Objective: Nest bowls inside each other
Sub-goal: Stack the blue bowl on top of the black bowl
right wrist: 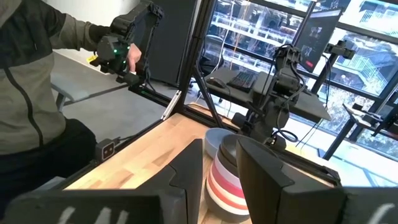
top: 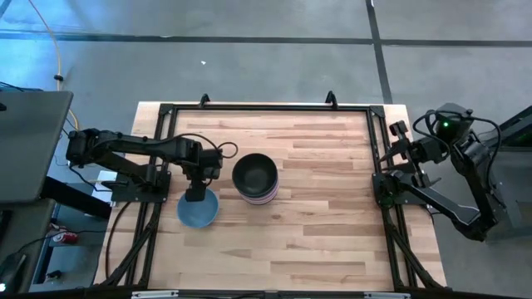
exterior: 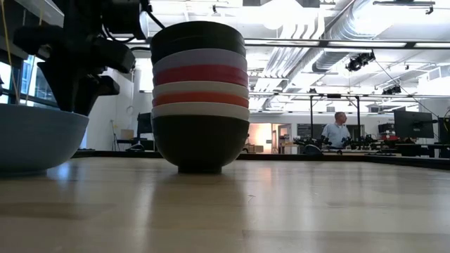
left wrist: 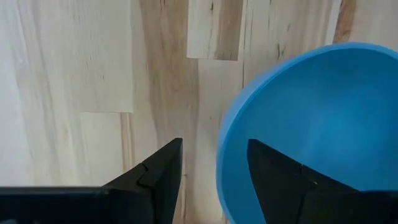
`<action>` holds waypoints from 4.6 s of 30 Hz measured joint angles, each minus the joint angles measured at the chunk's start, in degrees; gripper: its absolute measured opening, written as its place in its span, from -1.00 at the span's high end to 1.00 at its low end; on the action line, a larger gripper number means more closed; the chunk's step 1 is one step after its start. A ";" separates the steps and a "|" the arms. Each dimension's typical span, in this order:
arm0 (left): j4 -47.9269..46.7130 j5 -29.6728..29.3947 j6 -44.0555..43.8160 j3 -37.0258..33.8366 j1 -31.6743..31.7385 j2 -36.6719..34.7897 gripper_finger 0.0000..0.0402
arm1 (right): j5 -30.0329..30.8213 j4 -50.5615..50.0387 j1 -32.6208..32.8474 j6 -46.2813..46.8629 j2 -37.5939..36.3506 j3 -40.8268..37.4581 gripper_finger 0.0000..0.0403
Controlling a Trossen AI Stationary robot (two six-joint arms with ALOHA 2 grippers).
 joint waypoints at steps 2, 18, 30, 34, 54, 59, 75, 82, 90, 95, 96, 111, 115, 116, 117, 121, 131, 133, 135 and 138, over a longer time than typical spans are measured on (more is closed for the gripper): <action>0.00 0.07 -0.75 0.00 0.00 0.00 0.15 | -0.01 -0.17 0.02 0.00 0.00 0.00 0.55; -0.02 0.44 -2.52 0.00 -1.16 0.00 0.35 | -0.28 -0.81 0.00 -0.83 0.00 0.00 0.55; -0.01 0.44 -2.98 0.00 -1.16 0.00 0.41 | -0.28 -1.66 0.00 -0.86 0.00 0.00 0.55; 0.03 0.46 -2.98 0.00 -1.16 0.02 0.41 | -0.28 -1.68 0.02 -0.87 0.00 0.00 0.55; 4.73 3.13 -2.48 -5.66 -0.49 -0.09 0.41 | -0.52 -1.49 0.00 -3.67 0.00 0.01 0.55; 4.11 1.82 -1.46 -5.66 1.24 -0.09 0.41 | -0.52 -1.84 0.01 -3.65 0.00 0.00 0.55; 4.15 2.57 -1.00 -5.66 2.10 -0.09 0.42 | -0.66 -1.62 0.01 -3.76 0.02 -1.96 0.55; 4.16 3.65 -1.42 -5.66 2.10 -0.10 0.42 | -0.63 -0.56 0.02 -3.86 0.04 -2.86 0.55; 3.89 3.65 -1.42 -4.58 2.10 -0.11 0.43 | -0.59 0.28 0.02 -3.85 0.04 -2.89 0.55; 3.07 3.68 0.41 -1.49 2.10 -0.15 0.64 | -0.55 0.28 0.02 -3.68 0.04 -2.89 0.55; 2.93 3.72 0.66 -1.28 2.10 -0.15 0.69 | -0.55 0.28 0.02 -3.22 0.04 -2.89 0.55; 2.93 5.70 -0.53 -3.50 2.08 -0.15 0.42 | -0.50 -2.42 0.02 -3.85 0.04 -2.89 0.55; 3.06 4.67 -0.53 -3.54 2.08 -0.13 0.40 | -0.50 -2.45 0.02 -3.86 0.04 -2.89 0.55; 3.06 4.49 -0.42 -3.54 2.08 -0.13 0.42 | -0.50 -2.45 0.00 -3.87 0.04 -2.89 0.55; 3.06 4.19 -0.15 -3.54 2.08 -0.13 0.46 | -0.50 -2.45 0.00 -3.87 0.04 -2.89 0.55; 3.34 4.00 0.56 -3.54 2.10 -0.13 0.67 | -0.50 -2.47 0.02 -3.87 0.04 -2.89 0.55; 4.02 3.70 2.49 -3.54 2.10 -0.09 0.98 | -0.50 -3.12 0.00 -4.11 0.04 -2.89 0.55; 3.78 3.84 2.49 -3.54 2.52 -0.09 0.99 | -0.50 -3.17 0.01 -4.39 0.04 -2.89 0.55; 2.66 4.70 2.49 -3.22 3.32 -0.09 0.99 | -0.50 -3.17 0.02 -4.81 0.04 -2.89 0.55; 0.10 7.04 2.49 -1.70 4.98 -0.09 0.99 | -0.50 -3.18 0.01 -5.41 0.04 -2.89 0.55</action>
